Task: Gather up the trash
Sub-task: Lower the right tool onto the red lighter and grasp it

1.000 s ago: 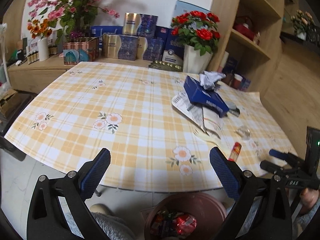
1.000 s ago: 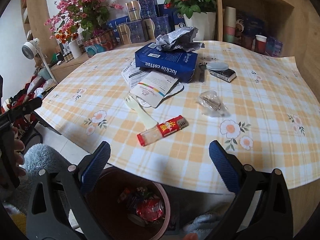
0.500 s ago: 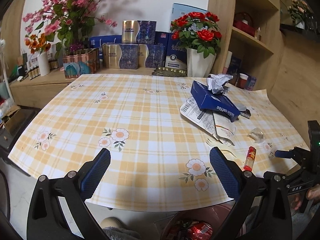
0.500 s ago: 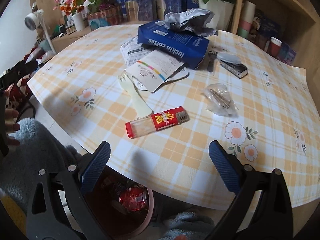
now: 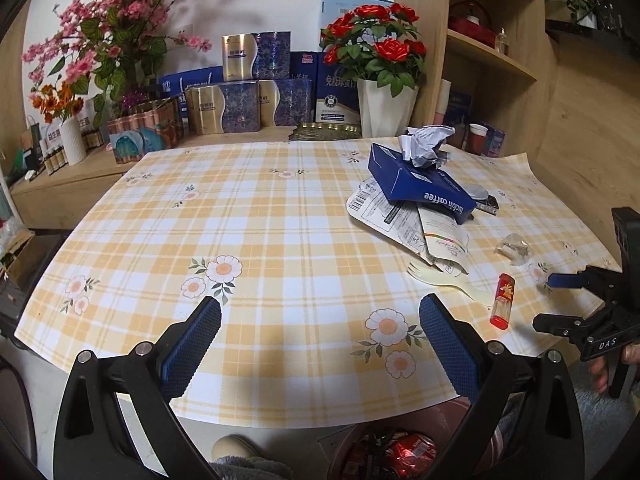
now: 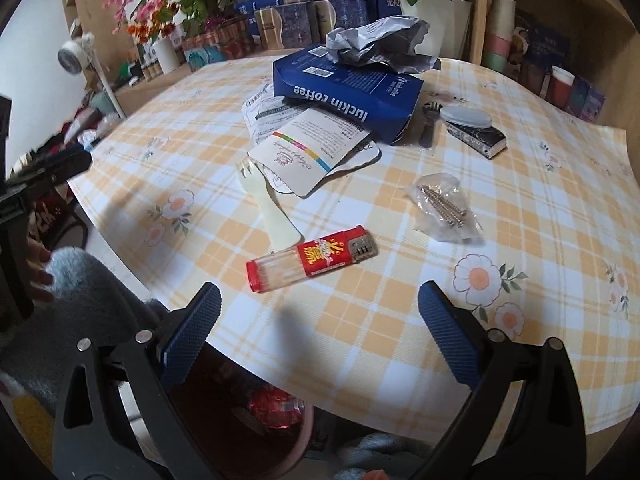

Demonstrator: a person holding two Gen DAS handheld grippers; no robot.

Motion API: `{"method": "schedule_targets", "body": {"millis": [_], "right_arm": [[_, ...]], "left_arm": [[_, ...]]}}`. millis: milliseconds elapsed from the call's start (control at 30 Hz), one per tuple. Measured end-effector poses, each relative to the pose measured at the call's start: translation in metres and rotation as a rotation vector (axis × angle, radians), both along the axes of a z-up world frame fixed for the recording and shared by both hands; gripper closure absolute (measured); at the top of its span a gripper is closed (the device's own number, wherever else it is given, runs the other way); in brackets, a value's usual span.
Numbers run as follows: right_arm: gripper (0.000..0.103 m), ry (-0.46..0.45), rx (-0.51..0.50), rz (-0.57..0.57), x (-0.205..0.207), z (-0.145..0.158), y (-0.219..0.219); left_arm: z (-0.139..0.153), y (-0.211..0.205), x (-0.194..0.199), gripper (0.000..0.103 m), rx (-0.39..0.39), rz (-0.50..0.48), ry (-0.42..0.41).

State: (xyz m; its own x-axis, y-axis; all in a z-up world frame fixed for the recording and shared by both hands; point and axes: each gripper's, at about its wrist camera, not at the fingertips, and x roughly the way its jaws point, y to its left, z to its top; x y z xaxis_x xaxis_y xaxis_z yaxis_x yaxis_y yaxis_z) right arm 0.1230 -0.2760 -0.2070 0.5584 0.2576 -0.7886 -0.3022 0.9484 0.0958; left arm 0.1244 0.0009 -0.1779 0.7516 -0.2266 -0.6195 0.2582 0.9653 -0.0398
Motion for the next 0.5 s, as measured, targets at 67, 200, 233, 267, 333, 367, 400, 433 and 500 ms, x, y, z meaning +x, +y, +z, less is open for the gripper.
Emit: {"method": "schedule_targets", "body": {"millis": [67, 200, 233, 267, 333, 367, 400, 433, 500], "right_arm": [[0.006, 0.004, -0.043, 0.028, 0.001, -0.001, 0.005], [0.006, 0.021, -0.076, 0.116, 0.005, -0.006, 0.018], [0.006, 0.018, -0.088, 0.132, 0.006, -0.007, 0.021], [0.006, 0.014, -0.114, 0.152, 0.008, -0.008, 0.026], [0.006, 0.010, -0.128, 0.164, 0.012, -0.010, 0.029], [0.006, 0.018, -0.120, 0.161, 0.017, -0.012, 0.028], [0.006, 0.025, -0.114, 0.156, 0.021, -0.012, 0.027], [0.006, 0.030, -0.108, 0.152, 0.025, -0.013, 0.026], [0.006, 0.038, -0.109, 0.152, 0.033, -0.015, 0.024]], "left_arm": [[-0.001, 0.000, 0.002, 0.006, -0.003, -0.006, 0.017], [-0.008, 0.004, 0.007, 0.006, -0.032, 0.008, 0.073], [-0.011, 0.005, 0.009, 0.006, -0.032, 0.015, 0.087], [-0.012, 0.005, 0.010, 0.006, -0.035, 0.016, 0.097], [-0.015, 0.005, 0.010, 0.006, -0.048, 0.013, 0.112], [-0.016, 0.005, 0.009, 0.006, -0.049, 0.015, 0.113], [-0.016, 0.005, 0.009, 0.006, -0.052, 0.019, 0.113], [-0.016, 0.006, 0.009, 0.006, -0.058, 0.020, 0.115], [-0.017, 0.008, 0.010, 0.006, -0.078, 0.025, 0.126]]}}
